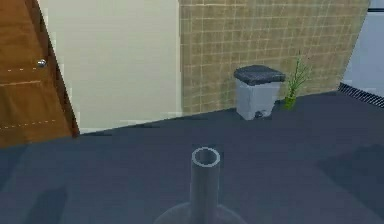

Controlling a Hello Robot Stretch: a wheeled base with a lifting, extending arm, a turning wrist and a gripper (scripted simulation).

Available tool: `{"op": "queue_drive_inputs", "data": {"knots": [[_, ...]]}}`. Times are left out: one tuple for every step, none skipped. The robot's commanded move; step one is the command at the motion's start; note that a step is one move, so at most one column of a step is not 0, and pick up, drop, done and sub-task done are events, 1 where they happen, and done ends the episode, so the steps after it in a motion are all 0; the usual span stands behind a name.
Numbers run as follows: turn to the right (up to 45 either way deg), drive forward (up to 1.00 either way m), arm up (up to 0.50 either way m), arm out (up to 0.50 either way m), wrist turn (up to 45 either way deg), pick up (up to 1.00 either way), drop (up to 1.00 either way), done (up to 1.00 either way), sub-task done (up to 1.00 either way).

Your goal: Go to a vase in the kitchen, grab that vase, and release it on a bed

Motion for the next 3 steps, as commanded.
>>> {"op": "queue_drive_inputs", "data": {"knots": [[-39.0, 0.0, 0.0, 0.0, 0.0, 0.0, 0.0, 0.0, 0.0], [0.0, 0.9, 0.0, 0.0, 0.0, 0.0, 0.0, 0.0, 0.0], [-45.0, 0.0, 0.0, 0.0, 0.0, 0.0, 0.0, 0.0, 0.0]]}}
